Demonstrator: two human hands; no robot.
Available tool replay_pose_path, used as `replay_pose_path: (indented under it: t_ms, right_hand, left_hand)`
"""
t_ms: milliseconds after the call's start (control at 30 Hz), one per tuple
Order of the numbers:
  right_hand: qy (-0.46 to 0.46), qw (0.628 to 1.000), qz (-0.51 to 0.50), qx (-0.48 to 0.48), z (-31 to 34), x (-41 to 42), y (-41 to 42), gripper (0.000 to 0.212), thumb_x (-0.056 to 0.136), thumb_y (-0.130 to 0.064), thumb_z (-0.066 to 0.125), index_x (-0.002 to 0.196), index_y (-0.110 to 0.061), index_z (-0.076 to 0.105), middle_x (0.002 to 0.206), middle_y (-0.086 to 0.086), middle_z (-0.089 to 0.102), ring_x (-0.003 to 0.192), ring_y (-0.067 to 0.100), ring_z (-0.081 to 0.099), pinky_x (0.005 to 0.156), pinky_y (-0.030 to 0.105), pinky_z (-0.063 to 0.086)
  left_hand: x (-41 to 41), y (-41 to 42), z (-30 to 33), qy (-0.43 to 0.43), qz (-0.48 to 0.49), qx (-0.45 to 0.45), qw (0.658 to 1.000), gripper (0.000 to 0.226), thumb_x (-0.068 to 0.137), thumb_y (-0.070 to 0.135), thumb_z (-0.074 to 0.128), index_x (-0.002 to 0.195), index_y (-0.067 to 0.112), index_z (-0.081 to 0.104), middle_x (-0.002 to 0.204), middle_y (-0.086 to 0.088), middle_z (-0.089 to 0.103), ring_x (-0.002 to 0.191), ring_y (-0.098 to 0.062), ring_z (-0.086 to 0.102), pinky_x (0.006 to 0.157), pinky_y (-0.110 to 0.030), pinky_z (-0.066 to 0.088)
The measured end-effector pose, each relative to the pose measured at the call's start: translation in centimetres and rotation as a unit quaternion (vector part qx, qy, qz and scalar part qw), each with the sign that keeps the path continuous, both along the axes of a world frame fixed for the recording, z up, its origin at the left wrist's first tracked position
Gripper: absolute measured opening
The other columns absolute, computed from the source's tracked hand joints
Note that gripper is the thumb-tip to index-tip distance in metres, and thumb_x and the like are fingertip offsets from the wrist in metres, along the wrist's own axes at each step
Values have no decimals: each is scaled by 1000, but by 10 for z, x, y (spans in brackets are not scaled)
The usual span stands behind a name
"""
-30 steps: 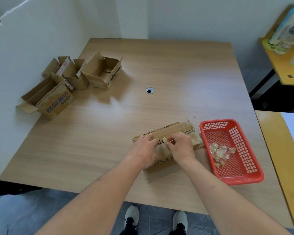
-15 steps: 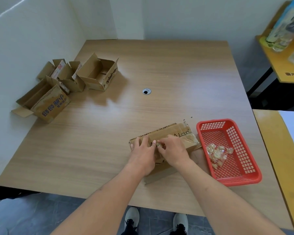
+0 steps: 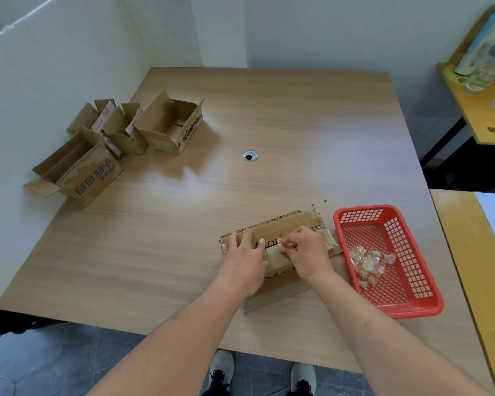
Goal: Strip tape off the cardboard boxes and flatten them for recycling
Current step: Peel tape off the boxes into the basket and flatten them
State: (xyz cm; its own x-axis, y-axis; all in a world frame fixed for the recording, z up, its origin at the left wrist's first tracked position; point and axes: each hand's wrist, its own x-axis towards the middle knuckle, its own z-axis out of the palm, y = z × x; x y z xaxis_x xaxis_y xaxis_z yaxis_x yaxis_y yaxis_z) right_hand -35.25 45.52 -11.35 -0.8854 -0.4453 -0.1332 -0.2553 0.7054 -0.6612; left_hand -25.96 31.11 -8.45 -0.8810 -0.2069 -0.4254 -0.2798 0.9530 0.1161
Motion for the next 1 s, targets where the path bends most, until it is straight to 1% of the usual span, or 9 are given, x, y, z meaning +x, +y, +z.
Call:
replay_pose_path:
  t_ms: [100,200,367,467,533,633,767,900,1000]
  right_hand:
    - [-45,998,19,41,12,-11,-1,20,93,-26,75,113,-23,79,102,-2,63,95,19,64,91,36,53]
    - [-36,998,9,50,16,-7,-2,36,95,-27,72,131,-26,70,102,-1,62,100,20,61,96,36,50]
    - [28,990,16,137,21,3,-14,17,94,-26,68,98,-12,76,102,8,60,96,31,63,80,35,51]
    - [27,985,0,168,27,5,-22,17,88,-25,71,96,-11,72,101,9,70,98,31,65,80,35,50]
    - [-19,988,-41,147,28,1,-22,15,84,-25,75,96,-15,73,101,6,72,100,28,66,82,32,50]
    - [-76,987,-125,62,26,-5,-10,9,81,-28,79,82,-25,70,90,-5,72,93,19,68,80,28,50]
    - [-52,975,-217,15,26,-6,9,7,80,-27,77,80,-22,72,84,-9,70,86,16,65,81,33,54]
    - [-5,989,-150,10,20,-3,14,10,86,-21,77,79,-20,70,82,-8,66,82,16,62,77,36,53]
    - [-16,997,-68,-14,15,-6,20,13,84,-21,84,94,-23,76,86,-11,67,81,11,64,83,37,57]
  left_hand:
    - [0,2,-2,6,1,-1,1000,57,105,44,43,157,26,30,161,-9,9,145,-44,14,119,-64,22]
    - [-4,6,-1,-2,3,-10,1000,55,105,43,44,156,25,31,161,-11,11,145,-46,15,117,-65,24]
    - [-16,18,4,-20,55,17,998,52,103,37,54,150,19,42,160,-10,13,149,-52,11,114,-69,24]
    - [-17,21,2,-19,65,38,997,51,103,28,55,151,17,42,166,-4,-3,150,-55,6,114,-72,22]
    - [-18,17,2,-29,63,49,996,56,103,37,56,153,18,39,168,-1,-8,151,-53,5,116,-71,20]
    - [-19,14,5,-37,65,57,996,66,99,51,56,153,17,40,170,-1,-6,151,-52,5,116,-70,20]
    - [-23,15,7,-52,69,58,995,70,98,54,56,154,17,39,170,0,-6,152,-51,3,116,-71,19]
    - [-25,15,10,-58,70,61,994,67,98,50,58,152,14,41,171,-3,-4,151,-52,3,115,-72,19]
    - [-27,18,14,-56,63,44,995,59,98,48,60,144,12,50,170,-7,1,151,-53,8,116,-72,19]
